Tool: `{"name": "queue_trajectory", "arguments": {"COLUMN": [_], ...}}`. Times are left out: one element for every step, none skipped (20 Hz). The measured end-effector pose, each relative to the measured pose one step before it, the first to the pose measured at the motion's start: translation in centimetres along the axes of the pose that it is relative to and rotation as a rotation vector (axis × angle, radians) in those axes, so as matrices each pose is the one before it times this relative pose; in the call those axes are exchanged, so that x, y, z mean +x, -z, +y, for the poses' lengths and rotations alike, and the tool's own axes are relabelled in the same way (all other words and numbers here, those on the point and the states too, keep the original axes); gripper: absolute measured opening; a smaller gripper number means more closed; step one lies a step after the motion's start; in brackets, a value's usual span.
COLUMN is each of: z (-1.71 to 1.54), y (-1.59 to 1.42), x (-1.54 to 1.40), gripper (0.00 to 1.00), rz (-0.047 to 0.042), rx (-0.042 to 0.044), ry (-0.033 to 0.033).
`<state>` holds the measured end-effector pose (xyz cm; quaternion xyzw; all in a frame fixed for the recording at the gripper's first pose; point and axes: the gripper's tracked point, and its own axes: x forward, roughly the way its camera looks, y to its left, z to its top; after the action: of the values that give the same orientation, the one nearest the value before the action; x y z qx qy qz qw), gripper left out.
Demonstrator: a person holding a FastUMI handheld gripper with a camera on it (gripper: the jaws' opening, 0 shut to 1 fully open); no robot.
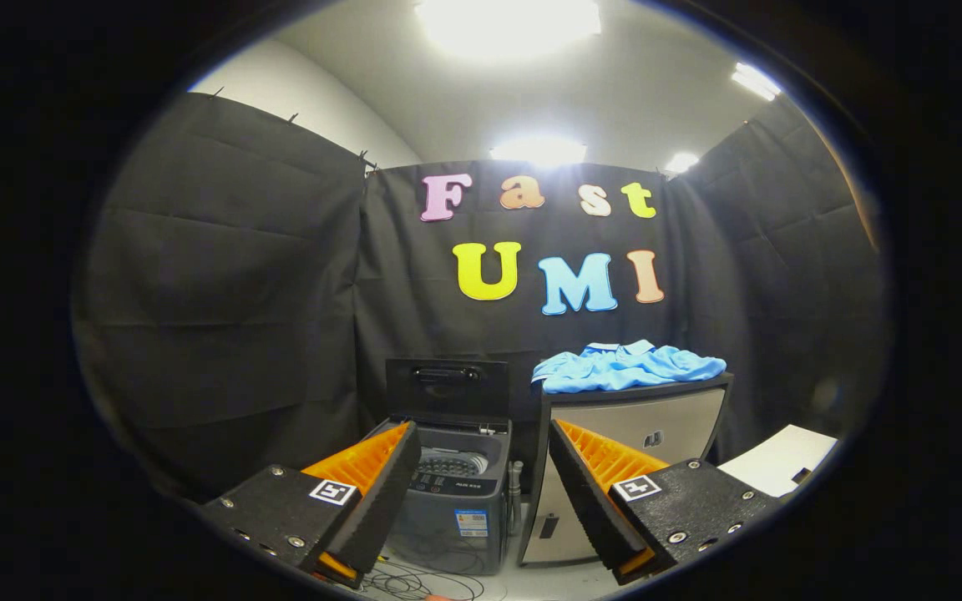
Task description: Put the clothes into the washing machine and then close the washing machine lid.
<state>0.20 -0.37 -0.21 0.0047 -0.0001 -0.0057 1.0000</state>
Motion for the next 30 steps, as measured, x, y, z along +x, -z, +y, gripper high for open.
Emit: {"name": "queue_trajectory", "arguments": {"z": [0.081, 0.045, 0.030, 0.105, -0.019, 0.015, 0.050, 0.022, -0.016, -0.025, -0.032, -0.074, 0.001, 0.040, 0.024, -0.013, -0.011, -0.102, 0.004, -0.019, 0.000, 0.007, -0.008, -0.049, -0.010, -0.004, 0.053, 0.027, 0.037, 0.031], "y": [0.106, -0.045, 0.055, -0.077, 0.069, -0.081, 0.052, -0.093, -0.049, 0.009, 0.167, 0.012, 0.045, -0.034, -0.025, -0.023, 0.094, -0.086, -0.015, -0.020, 0.170, 0.038, -0.070, -0.030, 0.032, -0.002, 0.013, -0.036, 0.080, -0.009], "x": [-0.009, 0.024, 0.032, -0.028, -0.012, -0.004, -0.028, -0.029, -0.005, 0.007, 0.060, 0.048, -0.057, -0.061, 0.015, -0.053, 0.030, 0.005, -0.003, 0.009, 0.050, 0.007, 0.032, -0.004, -0.069, 0.002, 0.081, 0.046, 0.057, 0.045], "gripper": [0.96, 0.96, 0.96, 0.96, 0.96, 0.96, 0.96, 0.96, 0.96, 0.96, 0.96, 0.96, 0.96, 0.96, 0.96, 0.96, 0.96, 0.96, 0.96, 0.96, 0.96, 0.96, 0.96, 0.96, 0.96, 0.96, 0.96, 0.96, 0.96, 0.96], "rz": [-0.00028, 0.00030, 0.00048, -0.00099, -0.00050, -0.00110, -0.00019, -0.00372, -0.00181, 0.00199, 0.00294, 0.00029, -0.00080, -0.00107, -0.00066, 0.00030, -0.00006, -0.00120, -0.00474, -0.00072, 0.00135, 0.00236, -0.00029, 0.00067, 0.00050, 0.00002, -0.00070, 0.00090, 0.00106, 0.00144], "rx": [0.00106, -0.00040, -0.00093, -0.00006, 0.00014, -0.00053, -0.00098, -0.00010, 0.00069, 0.00058, -0.00054, -0.00149, 0.00031, 0.00195, 0.00101, -0.00141, -0.00216, -0.00225, -0.00157, 0.00158, 0.00331, 0.00245, -0.00011, -0.00029, -0.00055, -0.00055, -0.00028, -0.00058, -0.00249, -0.00283], "ry": [-0.00049, -0.00081, -0.00050, -0.00209, -0.00022, -0.00108, 0.00023, -0.00092, 0.00054, 0.00055, 0.00045, 0.00134, 0.00058, -0.00023, -0.00053, 0.00062, 0.00134, 0.00331, 0.00188, -0.00050, -0.00052, -0.00063, 0.00091, 0.00032, 0.00076, 0.00020, -0.00094, -0.00090, -0.00156, -0.00102]}}
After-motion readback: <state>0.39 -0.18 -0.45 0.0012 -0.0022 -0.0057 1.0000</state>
